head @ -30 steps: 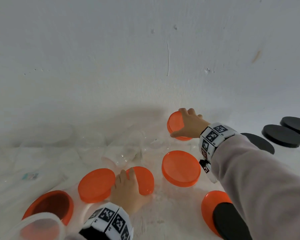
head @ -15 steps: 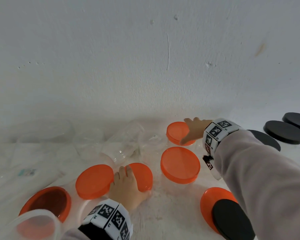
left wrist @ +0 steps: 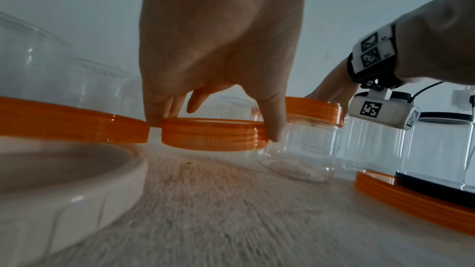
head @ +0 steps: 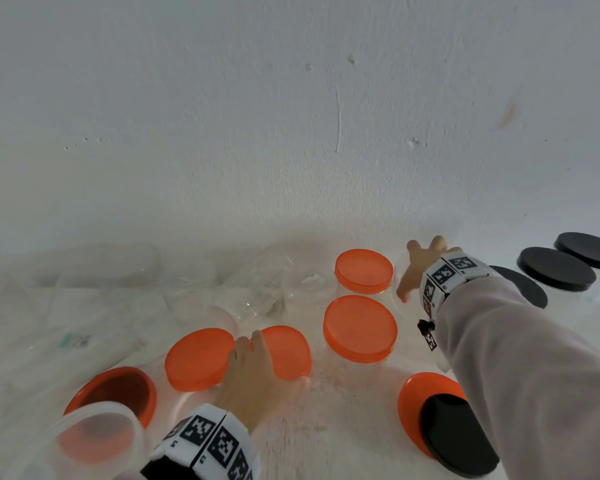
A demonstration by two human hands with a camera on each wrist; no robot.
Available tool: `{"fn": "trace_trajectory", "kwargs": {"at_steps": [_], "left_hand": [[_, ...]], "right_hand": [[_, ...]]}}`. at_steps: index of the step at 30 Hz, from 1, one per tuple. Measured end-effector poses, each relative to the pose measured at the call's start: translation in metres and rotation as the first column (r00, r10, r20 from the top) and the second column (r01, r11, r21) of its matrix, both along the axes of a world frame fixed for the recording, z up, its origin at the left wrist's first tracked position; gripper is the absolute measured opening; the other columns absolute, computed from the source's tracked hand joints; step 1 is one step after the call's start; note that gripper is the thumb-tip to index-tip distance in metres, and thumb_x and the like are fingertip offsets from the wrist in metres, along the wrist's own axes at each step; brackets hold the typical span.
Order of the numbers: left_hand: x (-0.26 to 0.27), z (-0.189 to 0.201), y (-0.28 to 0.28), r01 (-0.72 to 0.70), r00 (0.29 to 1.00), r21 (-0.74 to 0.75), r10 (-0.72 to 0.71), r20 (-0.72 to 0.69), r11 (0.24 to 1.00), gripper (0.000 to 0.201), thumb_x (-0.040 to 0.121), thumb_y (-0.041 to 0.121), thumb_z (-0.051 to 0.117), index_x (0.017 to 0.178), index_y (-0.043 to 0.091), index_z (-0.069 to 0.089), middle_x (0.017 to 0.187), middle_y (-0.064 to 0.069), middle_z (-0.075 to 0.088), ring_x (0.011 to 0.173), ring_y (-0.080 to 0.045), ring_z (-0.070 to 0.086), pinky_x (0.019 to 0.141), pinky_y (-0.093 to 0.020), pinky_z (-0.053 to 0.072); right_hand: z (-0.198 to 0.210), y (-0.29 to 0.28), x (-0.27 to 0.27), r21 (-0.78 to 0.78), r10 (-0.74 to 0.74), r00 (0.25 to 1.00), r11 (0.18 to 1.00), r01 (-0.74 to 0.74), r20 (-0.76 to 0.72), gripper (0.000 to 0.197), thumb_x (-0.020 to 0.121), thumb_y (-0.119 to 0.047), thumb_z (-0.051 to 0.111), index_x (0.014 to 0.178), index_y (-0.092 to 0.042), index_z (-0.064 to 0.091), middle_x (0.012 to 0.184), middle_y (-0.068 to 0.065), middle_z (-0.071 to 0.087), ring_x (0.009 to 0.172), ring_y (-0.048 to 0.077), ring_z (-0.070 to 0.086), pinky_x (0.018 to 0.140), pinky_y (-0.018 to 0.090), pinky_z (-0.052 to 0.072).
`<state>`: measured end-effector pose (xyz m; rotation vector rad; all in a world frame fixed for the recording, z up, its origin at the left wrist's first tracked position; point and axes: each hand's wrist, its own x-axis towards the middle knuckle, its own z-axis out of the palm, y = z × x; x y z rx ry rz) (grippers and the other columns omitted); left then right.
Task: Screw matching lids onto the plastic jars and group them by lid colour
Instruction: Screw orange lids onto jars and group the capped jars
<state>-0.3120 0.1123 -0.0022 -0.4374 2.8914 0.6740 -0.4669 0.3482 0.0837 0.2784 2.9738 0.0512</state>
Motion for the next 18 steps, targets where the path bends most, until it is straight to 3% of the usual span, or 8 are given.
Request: {"fn": "trace_trajectory", "kwargs": {"at_steps": [2,4,7,11,14,18], "left_hand": [[0.005,0.004,0.001,-0.017,1.0,0.035,0.017,-0.014,0.999,0.11,0.07,0.068,0.065,0.148,0.013,0.011,0.143,-0.009,0.028,0.135,-0.025,0.03,0.108,-0.037,0.034],[0.012,0.008,0.001,-0.031,0.999,0.095,0.034,-0.032,0.995,0.108,0.069,0.068,0.066,0.147,0.014,0.016,0.139,-0.008,0.031,0.132,-0.025,0.033,0.106,-0.038,0.036],[0.022,0.015,0.0,-0.047,0.996,0.17,0.06,-0.07,0.984,0.1,0.07,0.068,0.065,0.143,0.014,0.024,0.135,-0.008,0.036,0.126,-0.025,0.037,0.102,-0.039,0.038],[0.034,0.027,-0.005,-0.068,0.982,0.322,0.12,-0.144,0.944,0.103,0.068,0.071,0.064,0.144,0.01,0.03,0.135,-0.009,0.045,0.124,-0.026,0.044,0.103,-0.044,0.041],[0.044,0.041,-0.008,-0.045,0.969,0.44,0.147,-0.2,0.897,0.124,0.056,0.087,0.056,0.148,0.008,0.026,0.144,-0.011,0.043,0.131,-0.028,0.041,0.108,-0.044,0.036],[0.061,0.064,-0.008,-0.031,0.941,0.658,0.244,-0.236,0.753,0.137,0.041,0.097,0.052,0.147,0.014,0.03,0.141,-0.002,0.044,0.12,-0.019,0.046,0.098,-0.033,0.034]], "right_hand": [[0.013,-0.004,0.01,0.035,0.007,0.995,0.999,-0.003,-0.095,0.066,0.069,-0.033,0.073,0.123,-0.02,0.037,0.122,0.012,0.03,0.112,0.04,0.04,0.081,0.047,0.05],[0.027,-0.006,0.02,0.053,0.012,0.99,0.999,-0.004,-0.14,0.073,0.07,-0.032,0.074,0.129,-0.018,0.032,0.13,0.015,0.026,0.116,0.044,0.036,0.089,0.05,0.048],[0.046,-0.009,0.039,0.032,0.034,0.969,0.999,-0.027,-0.245,0.087,0.069,-0.035,0.077,0.136,-0.014,0.024,0.136,0.018,0.021,0.123,0.046,0.033,0.095,0.05,0.043],[0.056,-0.007,0.066,-0.124,0.121,0.891,0.973,-0.193,-0.438,0.102,0.063,-0.05,0.082,0.135,-0.008,0.024,0.132,0.016,0.03,0.119,0.036,0.036,0.092,0.044,0.039],[0.059,-0.004,0.09,-0.366,0.077,0.843,0.877,-0.311,-0.532,0.1,0.062,-0.049,0.083,0.132,-0.007,0.026,0.126,0.007,0.032,0.117,0.029,0.035,0.086,0.036,0.038],[0.058,-0.004,0.126,-0.729,-0.047,0.917,0.624,-0.282,-0.395,0.098,0.06,-0.054,0.083,0.133,-0.015,0.029,0.122,-0.002,0.033,0.111,0.02,0.045,0.08,0.032,0.048]]}}
